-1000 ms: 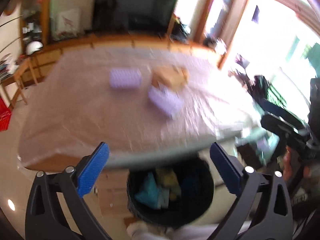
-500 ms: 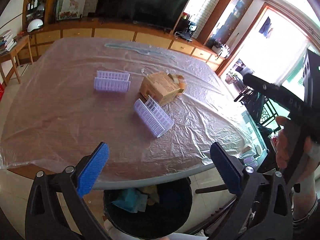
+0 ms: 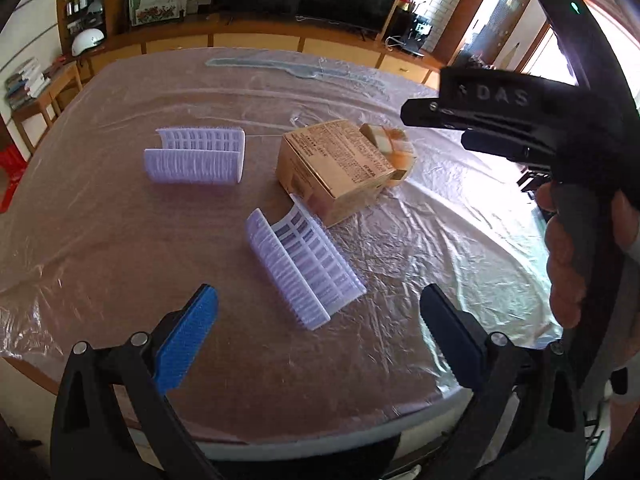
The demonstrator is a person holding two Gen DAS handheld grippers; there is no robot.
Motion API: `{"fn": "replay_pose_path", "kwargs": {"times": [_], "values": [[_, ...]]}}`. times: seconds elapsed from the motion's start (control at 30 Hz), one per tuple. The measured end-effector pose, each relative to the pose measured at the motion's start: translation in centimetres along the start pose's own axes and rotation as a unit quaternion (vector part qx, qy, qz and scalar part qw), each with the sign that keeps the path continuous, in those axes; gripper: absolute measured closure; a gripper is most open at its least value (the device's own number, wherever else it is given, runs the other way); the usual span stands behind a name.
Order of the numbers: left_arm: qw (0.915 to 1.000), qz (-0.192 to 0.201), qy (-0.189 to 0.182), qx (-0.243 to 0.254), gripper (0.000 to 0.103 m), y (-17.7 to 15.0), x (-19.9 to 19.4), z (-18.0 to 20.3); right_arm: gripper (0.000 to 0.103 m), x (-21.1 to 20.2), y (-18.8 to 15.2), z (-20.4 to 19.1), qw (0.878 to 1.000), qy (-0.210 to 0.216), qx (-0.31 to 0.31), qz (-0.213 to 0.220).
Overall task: Collect trash
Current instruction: 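Grasp the lavender plastic rack with the left tool while the right tool grasps the tape roll, then carry the lavender rack and tape roll with both tools over the black bin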
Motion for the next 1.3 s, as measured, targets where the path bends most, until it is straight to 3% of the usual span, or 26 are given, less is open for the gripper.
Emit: {"fn": "replay_pose_path", "kwargs": {"times": [0.27,0.67,0.77,0.97,1.3], "values": [[0.9995,-0.025,0.018,0.001,0.017,-0.6,2.4,-0.2,0.04,2.7,0.2,-0.4,1.0,0.012,0.0,-0.023],[0.9982,-0.007,0.042,0.041,0.043,0.8,3.6,-0.3,0.051,4.9,-0.8,-0.7,0.998,0.024,-0.012,-0.05],[0.9982,-0.003,0.04,0.045,0.046,1.0,3.5,-0.1,0.064,5.1,-1.0,-0.8,0.998,0.043,-0.007,-0.047],[0.9979,0.0,0.035,0.055,0.052,0.8,3.4,-0.6,0.067,4.6,-1.3,-0.3,0.998,0.05,-0.004,-0.038],[0.9996,0.007,0.01,0.026,0.054,1.3,2.4,-3.1,0.068,2.4,-1.9,2.9,0.993,0.086,0.075,-0.02]]}}
Point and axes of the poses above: each gripper's, at about its wrist camera, not at the fingertips, and x roughly the way its jaws point, z to its right, y to its top, the point moved 4 cm from there along x, roughly the way its jaws point, and after that the axes turned 8 degrees about z, right-handed, at the moved point
